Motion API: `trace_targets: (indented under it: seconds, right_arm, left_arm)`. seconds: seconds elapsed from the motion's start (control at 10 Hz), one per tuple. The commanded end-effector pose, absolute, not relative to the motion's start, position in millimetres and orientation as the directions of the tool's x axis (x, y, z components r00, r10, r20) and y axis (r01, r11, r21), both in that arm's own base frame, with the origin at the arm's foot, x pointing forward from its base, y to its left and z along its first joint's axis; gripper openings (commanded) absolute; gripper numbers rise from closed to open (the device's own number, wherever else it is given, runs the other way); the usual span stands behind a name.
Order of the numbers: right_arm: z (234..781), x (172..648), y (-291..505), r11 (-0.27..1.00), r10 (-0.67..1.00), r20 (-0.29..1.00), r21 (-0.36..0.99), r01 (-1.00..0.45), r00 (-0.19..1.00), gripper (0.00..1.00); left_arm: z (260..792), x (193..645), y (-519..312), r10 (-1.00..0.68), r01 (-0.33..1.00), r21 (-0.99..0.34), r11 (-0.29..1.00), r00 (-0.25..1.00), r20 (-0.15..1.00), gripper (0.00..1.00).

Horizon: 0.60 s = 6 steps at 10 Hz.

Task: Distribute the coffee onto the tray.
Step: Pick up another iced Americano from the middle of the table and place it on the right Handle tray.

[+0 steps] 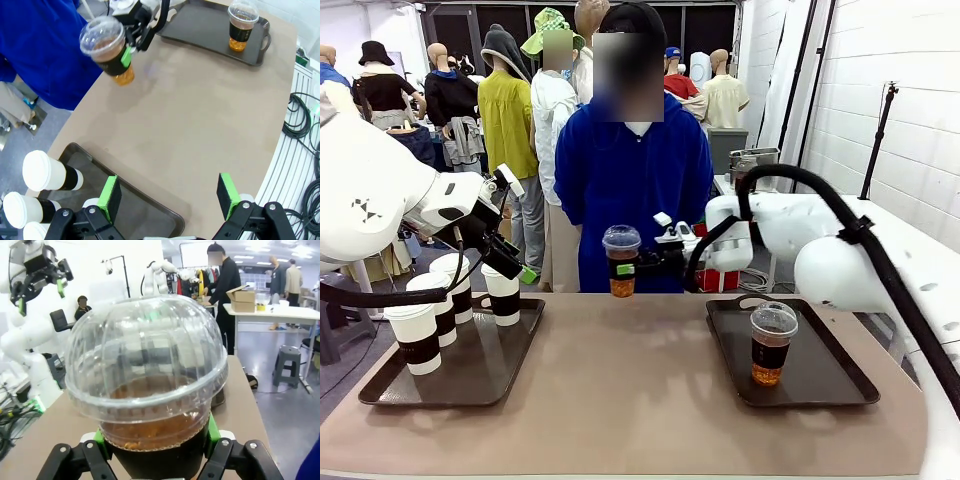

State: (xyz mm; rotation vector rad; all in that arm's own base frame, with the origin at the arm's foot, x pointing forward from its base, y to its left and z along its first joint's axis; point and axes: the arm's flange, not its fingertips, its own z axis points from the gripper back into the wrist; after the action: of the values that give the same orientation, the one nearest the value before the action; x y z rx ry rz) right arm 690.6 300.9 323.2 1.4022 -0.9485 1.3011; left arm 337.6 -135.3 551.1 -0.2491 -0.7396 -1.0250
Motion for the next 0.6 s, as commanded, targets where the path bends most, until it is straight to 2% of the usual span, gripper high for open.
trace_targets:
  seconds: [0.0, 0.2, 0.5]
  right_arm:
    - [347, 666, 258, -0.249, 0.103, 0.985, 0.163, -0.955, 0.141, 0.8]
    - [363, 652, 211, -0.195, 0.118, 0.988, 0.123, -0.973, 0.101, 0.8]
    - [365, 636, 156, -0.157, 0.124, 0.986, 0.128, -0.979, 0.109, 0.8]
  left_arm:
    - [551, 337, -134, -0.683, 0.849, 0.136, 0.51, 0.305, 0.664, 1.0]
    - [551, 337, -134, -0.683, 0.849, 0.136, 0.51, 0.305, 0.664, 1.0]
    - [551, 337, -134, -0.683, 0.849, 0.136, 0.51, 0.305, 0.664, 1.0]
